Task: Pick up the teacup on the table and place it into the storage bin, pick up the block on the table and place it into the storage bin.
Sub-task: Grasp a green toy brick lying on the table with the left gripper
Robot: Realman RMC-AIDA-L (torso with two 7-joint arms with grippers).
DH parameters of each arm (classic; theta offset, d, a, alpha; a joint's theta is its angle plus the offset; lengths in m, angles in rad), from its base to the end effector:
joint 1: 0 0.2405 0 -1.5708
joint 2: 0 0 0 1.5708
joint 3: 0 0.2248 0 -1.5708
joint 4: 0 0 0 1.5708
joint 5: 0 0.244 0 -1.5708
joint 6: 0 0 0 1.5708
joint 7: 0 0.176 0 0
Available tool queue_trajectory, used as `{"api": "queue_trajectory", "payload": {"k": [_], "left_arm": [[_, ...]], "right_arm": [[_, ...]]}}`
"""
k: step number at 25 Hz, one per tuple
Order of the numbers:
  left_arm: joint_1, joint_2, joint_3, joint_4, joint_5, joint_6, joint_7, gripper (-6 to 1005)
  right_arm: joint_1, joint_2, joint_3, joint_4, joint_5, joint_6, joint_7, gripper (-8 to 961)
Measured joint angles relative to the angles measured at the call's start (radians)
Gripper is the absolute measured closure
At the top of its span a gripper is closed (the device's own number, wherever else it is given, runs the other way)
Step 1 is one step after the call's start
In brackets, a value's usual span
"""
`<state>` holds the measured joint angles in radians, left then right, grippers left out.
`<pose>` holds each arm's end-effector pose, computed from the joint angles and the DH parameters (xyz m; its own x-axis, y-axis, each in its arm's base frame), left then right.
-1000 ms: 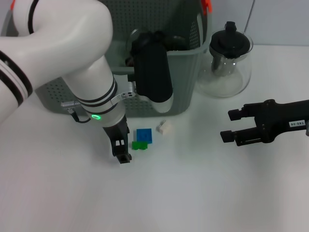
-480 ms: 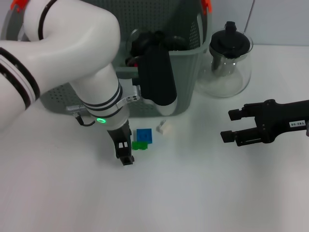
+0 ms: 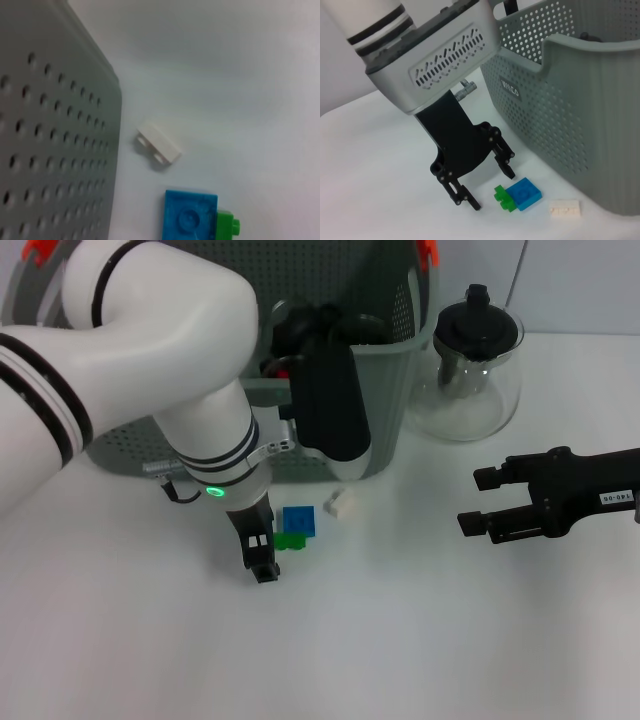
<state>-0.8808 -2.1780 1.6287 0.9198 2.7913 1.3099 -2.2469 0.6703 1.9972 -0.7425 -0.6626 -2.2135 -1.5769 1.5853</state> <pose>-0.1515 0.3875 -0.1145 0.7795 0.1467 -0.6089 -0.0036 -0.9711 -0.2385 0.2360 0.3767 -0.0008 0.8648 -0.4301 -0.2592 -0.4624 -0.8833 -0.0770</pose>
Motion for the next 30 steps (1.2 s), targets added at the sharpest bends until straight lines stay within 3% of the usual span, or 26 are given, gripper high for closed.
{"api": "queue_trajectory", "payload": {"k": [30], "left_arm": [[-0.043, 0.001, 0.029, -0.069, -0.037, -0.023, -0.015, 296]], "right_arm": [[-0.002, -0.002, 0.0, 0.0, 0.001, 0.0, -0.002, 115]]}}
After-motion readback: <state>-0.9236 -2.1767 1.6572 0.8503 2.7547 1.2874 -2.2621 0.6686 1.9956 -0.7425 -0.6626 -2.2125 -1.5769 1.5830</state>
